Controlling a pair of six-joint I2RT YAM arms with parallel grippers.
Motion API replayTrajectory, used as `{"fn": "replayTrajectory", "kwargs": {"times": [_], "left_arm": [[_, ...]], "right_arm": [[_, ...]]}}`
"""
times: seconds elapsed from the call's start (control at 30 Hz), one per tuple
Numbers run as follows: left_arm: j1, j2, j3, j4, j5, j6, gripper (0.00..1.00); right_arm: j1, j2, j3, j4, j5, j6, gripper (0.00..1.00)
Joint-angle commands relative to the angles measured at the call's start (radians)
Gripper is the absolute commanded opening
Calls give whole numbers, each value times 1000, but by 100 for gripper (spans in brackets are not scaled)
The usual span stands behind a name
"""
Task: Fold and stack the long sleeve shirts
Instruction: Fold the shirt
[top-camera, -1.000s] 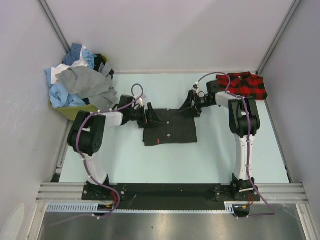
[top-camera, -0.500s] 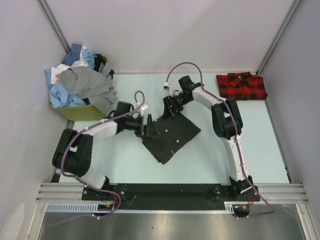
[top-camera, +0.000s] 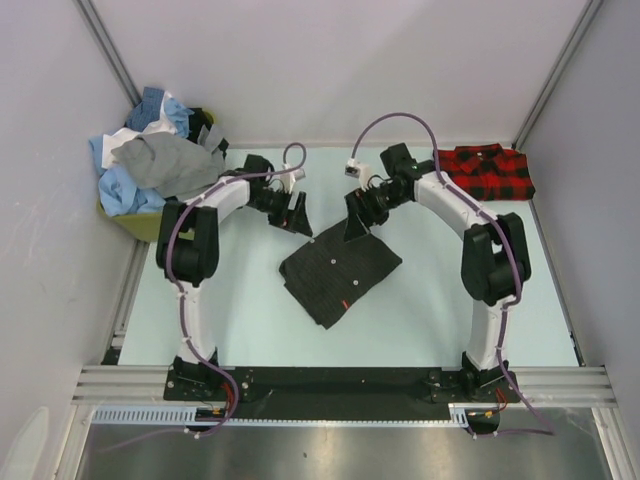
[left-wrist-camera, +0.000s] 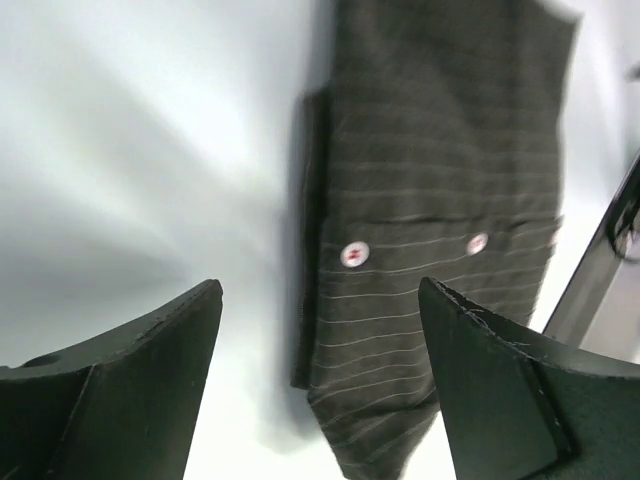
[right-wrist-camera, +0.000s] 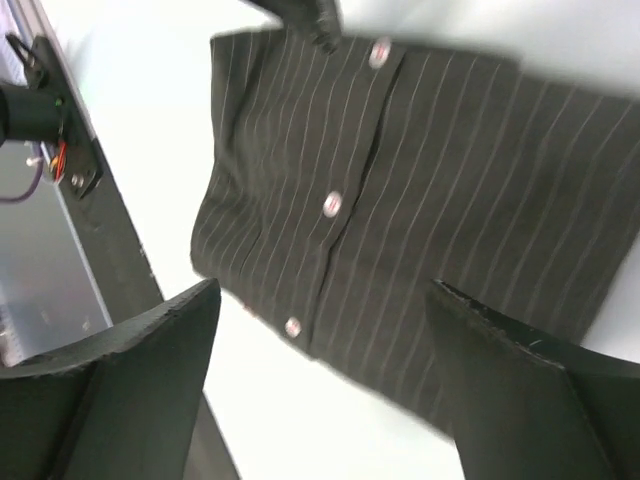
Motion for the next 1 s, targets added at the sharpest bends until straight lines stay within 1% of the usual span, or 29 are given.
{"fn": "replayTrajectory", "kwargs": {"times": [0.0,0.13,0.17,0.3,0.33,0.4,0.43,0.5,0.6,0.63,0.7,0.73,0.8,0.83,0.9,0.93,0.97], "left_arm": [[-29,84,75,-186,22,160,85],[-68,126,65,-216,68,177,85],[-85,131,57,-219,83,178,85],[-127,140,6,-170,102,114,82],[-131,137,-23,-147,101,97,80],[-136,135,-41,-102,92,62,78],[-137,135,-47,-92,88,51,75],[-137,138,-54,-52,91,8,72],[-137,147,-54,7,111,-55,62],[-136,149,-49,25,129,-69,56],[-134,144,-52,45,146,-102,49],[-133,141,-54,62,149,-113,42],[-128,118,-63,70,155,-129,32],[-122,106,-64,76,154,-133,21],[-121,74,-37,56,134,-109,8],[-124,65,-19,7,117,-92,0],[-125,54,0,-21,76,-51,0]], "right_arm": [[-4,-27,-137,-23,32,44,85],[-13,31,-186,13,61,90,71],[-19,46,-193,17,62,98,69],[-35,101,-211,42,114,102,58],[-38,117,-214,45,122,98,55],[-44,132,-216,44,139,98,52],[-46,143,-214,39,142,92,50],[-44,148,-216,36,150,85,49],[-43,149,-222,36,145,81,48],[-44,149,-225,34,144,79,48],[-43,145,-226,34,144,76,47],[-43,143,-225,34,141,76,48],[-43,129,-230,34,136,75,48],[-41,123,-230,34,134,76,48],[-46,99,-236,36,108,82,52],[-52,88,-240,46,98,91,53],[-53,79,-245,50,88,104,55]]}}
